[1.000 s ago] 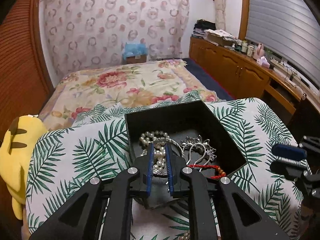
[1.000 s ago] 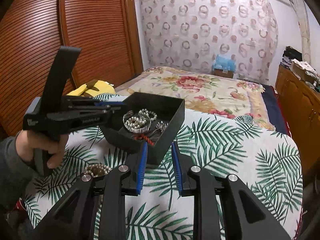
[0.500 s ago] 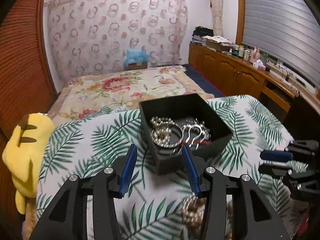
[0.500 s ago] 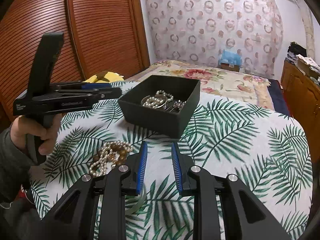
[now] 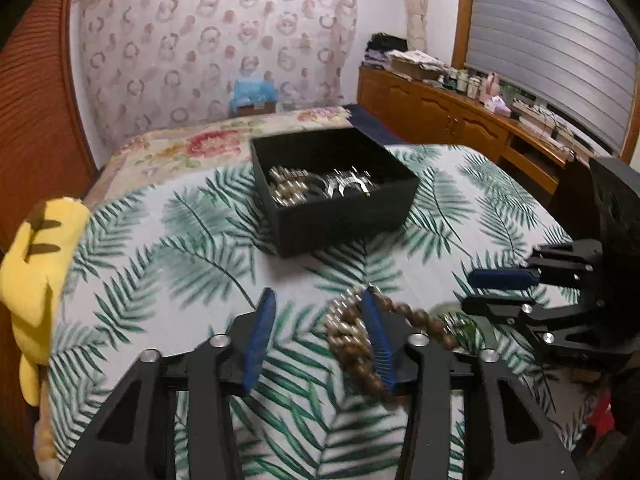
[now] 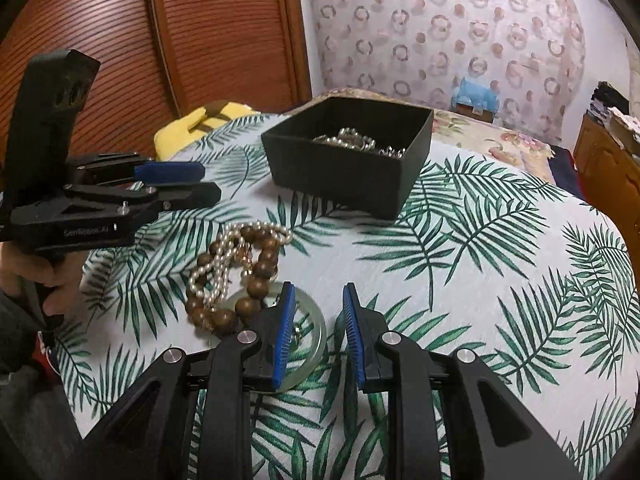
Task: Organize jewelry
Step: 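Move both grippers back from the box to the jewelry pile, then close the left gripper on the pearl strand tangled with the bead bracelet, then lift the pearl strand with the left gripper while the right gripper grasps the brown bead bracelet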
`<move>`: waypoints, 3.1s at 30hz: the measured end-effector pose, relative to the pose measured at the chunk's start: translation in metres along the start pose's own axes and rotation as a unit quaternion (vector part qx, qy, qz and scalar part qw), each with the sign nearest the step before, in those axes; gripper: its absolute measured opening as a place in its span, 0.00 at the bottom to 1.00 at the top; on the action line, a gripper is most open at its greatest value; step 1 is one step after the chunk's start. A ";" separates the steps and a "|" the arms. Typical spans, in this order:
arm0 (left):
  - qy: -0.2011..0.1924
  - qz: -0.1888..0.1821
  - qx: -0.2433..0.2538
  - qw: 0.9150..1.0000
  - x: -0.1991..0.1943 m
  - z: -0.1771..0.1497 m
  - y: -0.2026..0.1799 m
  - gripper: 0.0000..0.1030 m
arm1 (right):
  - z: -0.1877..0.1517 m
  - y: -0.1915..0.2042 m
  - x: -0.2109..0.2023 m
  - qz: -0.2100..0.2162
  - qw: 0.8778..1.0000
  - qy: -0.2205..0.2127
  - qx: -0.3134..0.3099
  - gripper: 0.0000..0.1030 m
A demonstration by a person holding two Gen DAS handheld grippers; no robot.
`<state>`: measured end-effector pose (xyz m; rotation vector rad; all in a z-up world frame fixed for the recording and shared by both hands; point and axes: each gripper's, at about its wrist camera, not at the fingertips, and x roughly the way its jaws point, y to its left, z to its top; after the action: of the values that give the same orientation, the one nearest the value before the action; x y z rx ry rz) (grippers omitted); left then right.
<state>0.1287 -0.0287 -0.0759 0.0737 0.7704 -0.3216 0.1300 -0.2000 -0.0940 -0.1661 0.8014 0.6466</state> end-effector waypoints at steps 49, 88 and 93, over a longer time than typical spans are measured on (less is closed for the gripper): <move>0.062 -0.016 0.017 0.998 0.027 -0.014 -0.031 0.08 | -0.002 -0.005 0.001 -0.009 1.000 0.005 0.010 0.26; -0.083 -0.011 -0.010 0.996 -0.068 0.028 -0.008 0.03 | 0.003 0.012 -0.001 0.002 1.000 -0.004 -0.008 0.26; -0.106 -0.005 -0.005 0.994 -0.086 0.040 -0.007 0.03 | 0.013 0.022 0.002 0.011 1.000 -0.005 -0.021 0.26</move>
<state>0.0956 -0.0198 0.0124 0.0256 0.5612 -0.3288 0.1257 -0.1764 -0.0837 -0.1918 0.7812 0.6849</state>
